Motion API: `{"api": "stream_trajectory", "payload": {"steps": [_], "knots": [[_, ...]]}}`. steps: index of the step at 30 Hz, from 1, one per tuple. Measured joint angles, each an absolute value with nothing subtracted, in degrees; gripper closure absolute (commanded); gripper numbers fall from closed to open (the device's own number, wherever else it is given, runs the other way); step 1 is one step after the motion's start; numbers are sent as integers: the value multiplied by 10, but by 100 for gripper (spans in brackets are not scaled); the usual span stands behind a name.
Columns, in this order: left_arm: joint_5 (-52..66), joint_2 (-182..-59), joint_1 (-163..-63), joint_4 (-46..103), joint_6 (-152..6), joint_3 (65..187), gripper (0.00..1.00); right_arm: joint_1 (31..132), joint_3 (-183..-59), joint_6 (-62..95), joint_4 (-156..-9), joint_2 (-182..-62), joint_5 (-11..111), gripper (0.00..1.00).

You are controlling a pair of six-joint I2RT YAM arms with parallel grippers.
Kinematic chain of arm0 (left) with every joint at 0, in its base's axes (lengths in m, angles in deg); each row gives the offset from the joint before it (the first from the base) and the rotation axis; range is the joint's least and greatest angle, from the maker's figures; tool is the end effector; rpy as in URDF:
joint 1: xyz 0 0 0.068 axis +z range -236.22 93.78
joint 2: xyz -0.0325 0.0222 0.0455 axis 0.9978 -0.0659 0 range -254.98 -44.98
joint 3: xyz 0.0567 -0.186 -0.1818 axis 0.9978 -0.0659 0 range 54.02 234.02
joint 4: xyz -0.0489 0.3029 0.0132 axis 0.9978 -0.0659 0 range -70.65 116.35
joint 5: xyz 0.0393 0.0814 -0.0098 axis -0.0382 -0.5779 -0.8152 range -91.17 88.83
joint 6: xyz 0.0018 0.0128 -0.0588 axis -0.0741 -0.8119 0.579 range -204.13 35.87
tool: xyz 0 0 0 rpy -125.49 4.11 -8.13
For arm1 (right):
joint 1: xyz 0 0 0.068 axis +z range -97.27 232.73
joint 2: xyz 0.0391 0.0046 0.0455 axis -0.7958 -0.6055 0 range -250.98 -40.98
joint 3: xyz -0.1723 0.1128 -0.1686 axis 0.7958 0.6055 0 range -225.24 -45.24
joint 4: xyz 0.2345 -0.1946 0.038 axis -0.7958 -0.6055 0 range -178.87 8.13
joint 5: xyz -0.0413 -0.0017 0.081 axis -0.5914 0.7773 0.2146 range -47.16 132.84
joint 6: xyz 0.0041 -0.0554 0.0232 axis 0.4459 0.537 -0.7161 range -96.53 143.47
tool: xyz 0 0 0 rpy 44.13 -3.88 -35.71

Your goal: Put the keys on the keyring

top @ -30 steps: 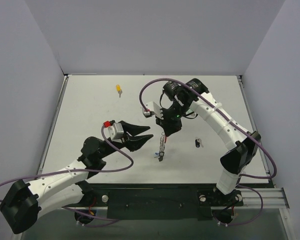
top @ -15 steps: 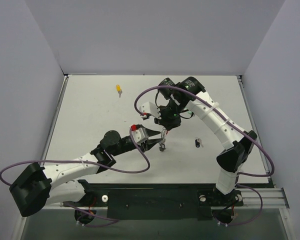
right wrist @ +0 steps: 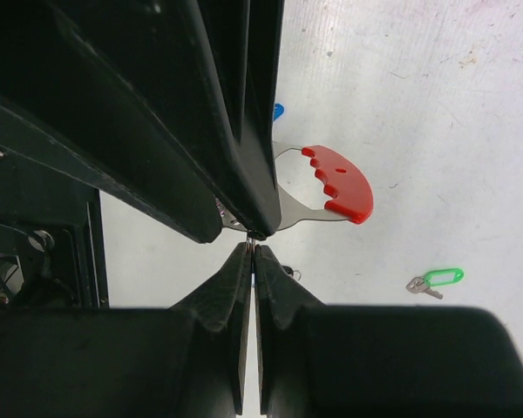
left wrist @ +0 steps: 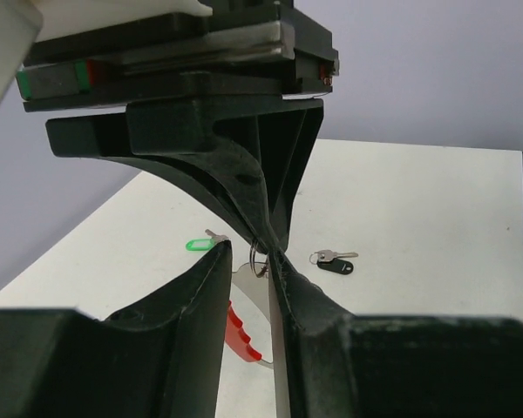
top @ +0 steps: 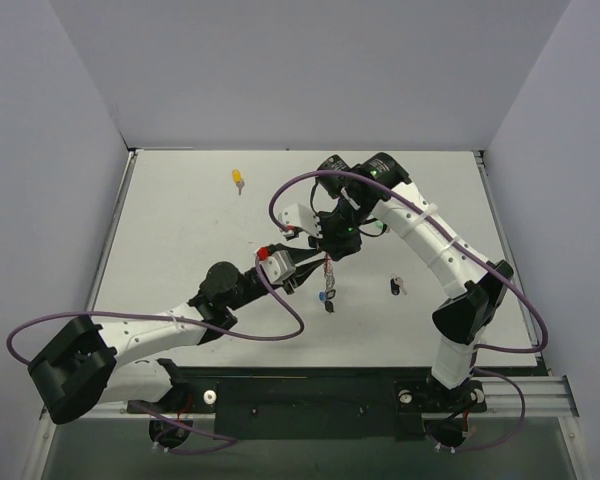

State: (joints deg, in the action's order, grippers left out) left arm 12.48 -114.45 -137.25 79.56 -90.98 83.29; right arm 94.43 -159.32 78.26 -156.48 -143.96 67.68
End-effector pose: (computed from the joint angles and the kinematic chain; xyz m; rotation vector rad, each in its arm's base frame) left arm 0.1847 -0.2452 0.2374 0.8499 1.1078 -0.8061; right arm 0.2900 0.2833 0.3769 -2.0242 1.6270 0.4977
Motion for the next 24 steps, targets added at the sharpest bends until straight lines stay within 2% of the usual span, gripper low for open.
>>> {"api": "stream_trajectory", "payload": {"steps": [12, 23, 24], "knots": [[130, -1169, -1372, 806, -911, 833, 71, 944, -1598, 790, -1565, -1440, 689, 100], [132, -1176, -1372, 806, -915, 838, 80, 944, -1598, 791, -1567, -1440, 693, 100], [133, -1176, -1372, 805, -915, 839, 85, 944, -1598, 791, -1567, -1440, 694, 100]]}}
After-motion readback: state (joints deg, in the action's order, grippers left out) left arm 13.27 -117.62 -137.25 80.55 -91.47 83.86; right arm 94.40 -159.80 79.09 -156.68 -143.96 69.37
